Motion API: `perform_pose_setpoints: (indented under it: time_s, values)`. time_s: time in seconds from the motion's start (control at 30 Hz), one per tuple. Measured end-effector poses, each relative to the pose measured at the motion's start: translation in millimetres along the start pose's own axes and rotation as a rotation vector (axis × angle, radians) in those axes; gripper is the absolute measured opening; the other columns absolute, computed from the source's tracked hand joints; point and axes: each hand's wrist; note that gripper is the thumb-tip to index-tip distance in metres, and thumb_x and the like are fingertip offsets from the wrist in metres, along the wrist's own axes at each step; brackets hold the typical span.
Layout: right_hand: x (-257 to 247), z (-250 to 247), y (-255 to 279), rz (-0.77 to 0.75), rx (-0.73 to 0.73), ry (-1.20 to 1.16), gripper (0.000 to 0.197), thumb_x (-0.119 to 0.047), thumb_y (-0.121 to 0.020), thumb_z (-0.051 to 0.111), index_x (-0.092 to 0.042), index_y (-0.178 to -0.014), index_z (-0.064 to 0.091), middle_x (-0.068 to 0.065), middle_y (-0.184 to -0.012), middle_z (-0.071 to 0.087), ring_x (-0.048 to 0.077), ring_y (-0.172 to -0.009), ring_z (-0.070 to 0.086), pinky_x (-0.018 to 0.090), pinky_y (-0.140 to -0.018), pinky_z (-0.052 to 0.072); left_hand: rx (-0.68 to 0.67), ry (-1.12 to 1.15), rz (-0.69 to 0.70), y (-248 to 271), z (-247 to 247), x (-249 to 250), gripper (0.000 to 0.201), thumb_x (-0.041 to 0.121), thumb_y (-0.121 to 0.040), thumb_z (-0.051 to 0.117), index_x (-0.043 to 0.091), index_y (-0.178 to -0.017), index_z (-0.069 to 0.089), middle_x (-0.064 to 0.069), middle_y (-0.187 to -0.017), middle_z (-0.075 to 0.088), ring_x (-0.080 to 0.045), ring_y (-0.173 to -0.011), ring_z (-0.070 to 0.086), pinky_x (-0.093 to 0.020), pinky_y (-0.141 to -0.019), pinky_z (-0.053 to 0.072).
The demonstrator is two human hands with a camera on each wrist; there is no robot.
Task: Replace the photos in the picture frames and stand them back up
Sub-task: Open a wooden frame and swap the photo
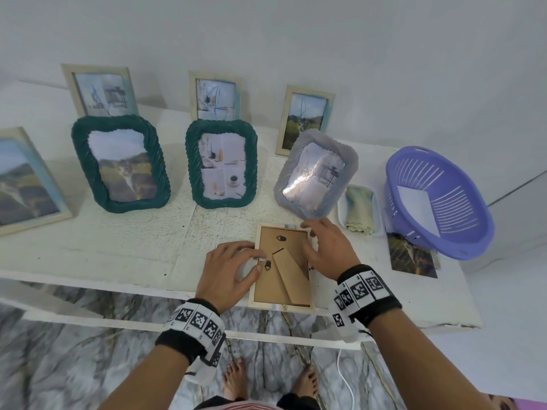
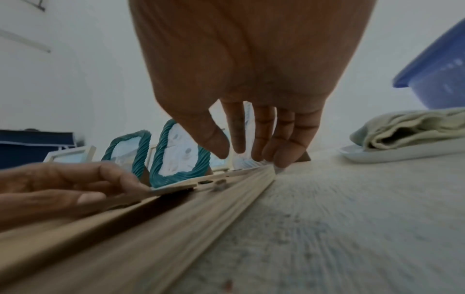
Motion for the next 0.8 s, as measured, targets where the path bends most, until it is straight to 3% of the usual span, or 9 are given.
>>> perform_pose_setpoints:
  time_s: [0.1, 0.27, 0.47, 0.6, 0.8]
  values:
    - [-7, 7, -12, 0.007, -0.108, 0.108, 0.048, -0.015, -0.089, 0.052, -0.013, -0.137, 0.049, 0.013, -0.118, 0.05, 0.03, -0.105, 0.049, 0.039, -0.091, 0.046, -0.002, 0.0, 0.001, 0, 0, -1, 0.028, 0.053, -0.089, 0.046, 0.047, -0.11, 0.063, 0.022, -0.123, 0.054, -0.001, -0.115, 0.04, -0.028, -0.089, 0.026]
    - [-12, 8, -16, 0.044, -0.149, 0.12, 0.047, -0.011, -0.088, 0.05, -0.013, -0.135, 0.05, 0.017, -0.121, 0.044, 0.035, -0.104, 0.045, 0.039, -0.092, 0.041, -0.008, -0.001, 0.0, 0, 1, -1, 0.028, 0.054, -0.089, 0.046, 0.047, -0.111, 0.062, 0.023, -0.124, 0.053, 0.0, -0.116, 0.04, -0.027, -0.09, 0.026]
    - [-12, 6, -8, 0.026, -0.203, 0.155, 0.051, -0.013, -0.092, 0.045, -0.017, -0.143, 0.044, 0.015, -0.125, 0.041, 0.032, -0.104, 0.04, 0.036, -0.094, 0.035, -0.012, -0.005, 0.001, 1, 1, -2, 0.029, 0.054, -0.089, 0.046, 0.046, -0.111, 0.063, 0.024, -0.124, 0.053, -0.004, -0.117, 0.043, -0.027, -0.09, 0.026]
    - [-8, 7, -2, -0.003, -0.2, 0.104, 0.054, -0.006, -0.089, 0.043, -0.025, -0.139, 0.05, 0.01, -0.122, 0.039, 0.023, -0.097, 0.031, 0.026, -0.09, 0.027, -0.004, -0.005, -0.003, 1, 2, -2, 0.029, 0.053, -0.089, 0.046, 0.046, -0.11, 0.064, 0.023, -0.124, 0.053, -0.004, -0.117, 0.044, -0.025, -0.09, 0.026]
    - [-5, 7, 0, -0.016, -0.19, 0.051, 0.06, 0.0, -0.087, 0.041, -0.03, -0.136, 0.053, 0.01, -0.122, 0.039, 0.014, -0.098, 0.024, 0.023, -0.092, 0.021, -0.007, -0.013, -0.005, 1, 2, -2, 0.028, 0.054, -0.089, 0.046, 0.046, -0.111, 0.063, 0.025, -0.123, 0.052, -0.004, -0.118, 0.043, -0.025, -0.09, 0.024]
Point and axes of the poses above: each hand's wrist, its own y-axis away from the middle knuckle, its own z-axis out of the palm, x = y × z
